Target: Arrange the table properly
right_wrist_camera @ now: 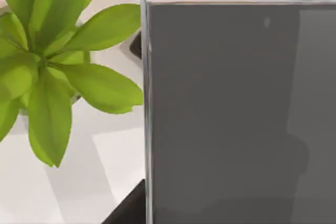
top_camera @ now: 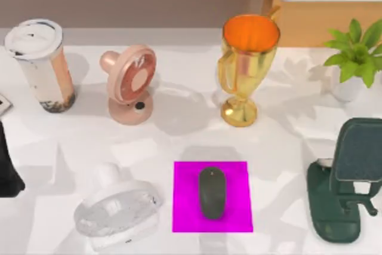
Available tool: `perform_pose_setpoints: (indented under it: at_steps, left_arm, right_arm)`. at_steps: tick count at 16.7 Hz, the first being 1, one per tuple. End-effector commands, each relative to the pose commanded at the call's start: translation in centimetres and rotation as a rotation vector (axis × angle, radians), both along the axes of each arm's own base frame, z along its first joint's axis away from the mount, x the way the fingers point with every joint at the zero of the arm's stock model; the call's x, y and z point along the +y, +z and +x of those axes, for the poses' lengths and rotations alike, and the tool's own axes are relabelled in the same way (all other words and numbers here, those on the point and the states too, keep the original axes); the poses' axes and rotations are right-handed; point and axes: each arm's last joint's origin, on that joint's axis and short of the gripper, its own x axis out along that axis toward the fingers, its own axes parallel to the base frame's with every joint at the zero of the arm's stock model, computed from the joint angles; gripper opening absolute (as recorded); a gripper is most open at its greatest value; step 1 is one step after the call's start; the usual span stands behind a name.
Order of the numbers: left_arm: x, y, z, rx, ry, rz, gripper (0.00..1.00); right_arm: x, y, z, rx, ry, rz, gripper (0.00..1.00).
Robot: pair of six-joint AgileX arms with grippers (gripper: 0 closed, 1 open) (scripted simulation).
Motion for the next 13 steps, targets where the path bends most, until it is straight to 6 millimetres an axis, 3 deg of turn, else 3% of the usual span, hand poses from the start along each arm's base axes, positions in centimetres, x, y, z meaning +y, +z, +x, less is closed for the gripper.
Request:
perform_pose_setpoints:
  at_steps: [2,5,9,13]
  left_arm:
    - [0.0,0.0,0.0,0.000,0.000,0.000,1.00]
    - [0.0,0.0,0.0,0.000,0.000,0.000,1.00]
    - [0.0,0.0,0.0,0.000,0.000,0.000,1.00]
    - [0.0,0.0,0.0,0.000,0.000,0.000,1.00]
  right_arm:
    - [4.8,2.0,-5.4,-0.170,0.005,0.029,0.00]
    - [8.6,1.9,-13.5,-0.363,0.038,0.130,0.00]
    - [9.4,-2.3,-21.1,-0.492,0.115,0.225,0.00]
    - [8.5,-6.5,-24.7,-0.570,0.193,0.237,0.00]
